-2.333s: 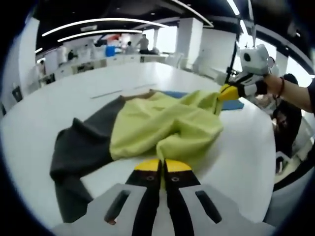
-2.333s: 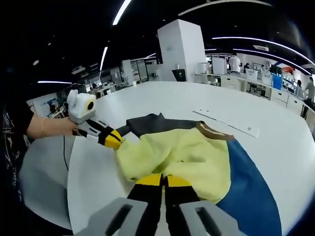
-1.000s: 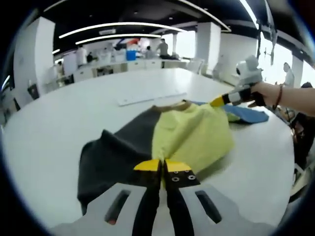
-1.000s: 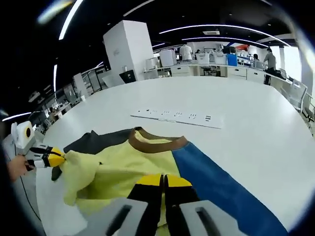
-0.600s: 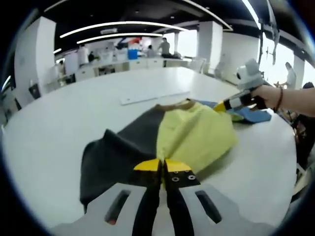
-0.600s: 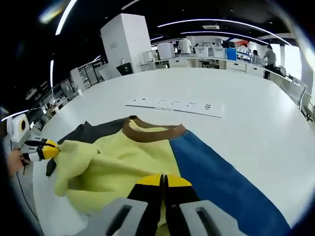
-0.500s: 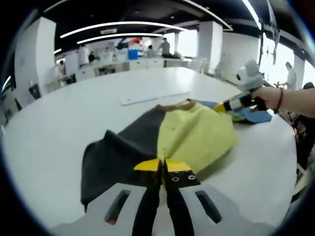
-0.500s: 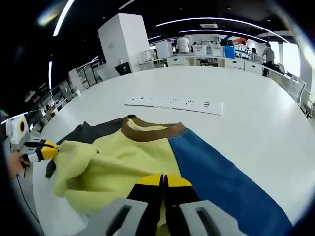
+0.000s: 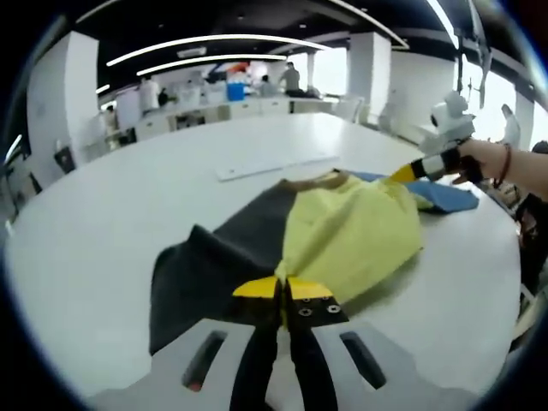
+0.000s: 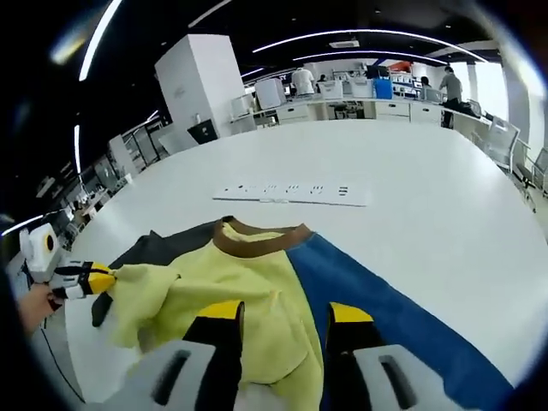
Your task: Fold the garment on the visible template until the final outline fits inside the template.
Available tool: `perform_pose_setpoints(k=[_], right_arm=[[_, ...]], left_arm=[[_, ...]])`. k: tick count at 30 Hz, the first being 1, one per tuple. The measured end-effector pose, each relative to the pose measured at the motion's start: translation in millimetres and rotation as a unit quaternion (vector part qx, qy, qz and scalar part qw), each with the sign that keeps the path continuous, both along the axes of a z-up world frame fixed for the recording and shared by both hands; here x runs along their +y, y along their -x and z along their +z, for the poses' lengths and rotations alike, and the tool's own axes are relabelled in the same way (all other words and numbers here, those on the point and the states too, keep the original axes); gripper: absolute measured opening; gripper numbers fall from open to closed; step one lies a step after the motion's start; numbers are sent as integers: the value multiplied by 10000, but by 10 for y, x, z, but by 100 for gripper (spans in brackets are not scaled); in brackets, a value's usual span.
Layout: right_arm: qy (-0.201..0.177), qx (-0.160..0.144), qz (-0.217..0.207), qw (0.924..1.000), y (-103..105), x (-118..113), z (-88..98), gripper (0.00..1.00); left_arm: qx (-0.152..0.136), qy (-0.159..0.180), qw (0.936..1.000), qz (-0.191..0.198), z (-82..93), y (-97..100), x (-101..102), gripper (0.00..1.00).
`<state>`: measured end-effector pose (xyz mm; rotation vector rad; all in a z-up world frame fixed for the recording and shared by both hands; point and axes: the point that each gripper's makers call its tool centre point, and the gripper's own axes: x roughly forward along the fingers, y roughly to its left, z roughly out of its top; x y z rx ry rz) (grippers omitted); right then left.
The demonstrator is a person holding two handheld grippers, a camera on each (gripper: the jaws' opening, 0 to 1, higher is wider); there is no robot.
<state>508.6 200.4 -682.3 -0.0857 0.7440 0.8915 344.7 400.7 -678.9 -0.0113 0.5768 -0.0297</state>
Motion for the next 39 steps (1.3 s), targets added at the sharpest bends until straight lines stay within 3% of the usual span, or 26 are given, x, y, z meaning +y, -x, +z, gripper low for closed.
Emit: perform_pose_setpoints(k=[4, 9, 23, 32, 39], right_arm=[[-60, -52, 127, 9999, 126, -33, 125, 33], [6, -33, 247, 9997, 292, -80, 130, 32], [150, 443, 427, 9980, 810, -63, -129, 29], [-19, 635, 330, 9974, 867, 67, -266, 19], [-151, 685, 288, 9971, 839, 148, -318, 0]], left_arm=[[-6, -21, 10000, 11, 20, 1, 15, 0], [20, -43, 10000, -5, 13, 18, 18, 0], [4, -72, 10000, -57, 55, 90, -5, 0], [-32, -68, 10000, -48, 75, 123, 33, 0], [-18, -39, 10000, -32, 52, 138, 59, 0]])
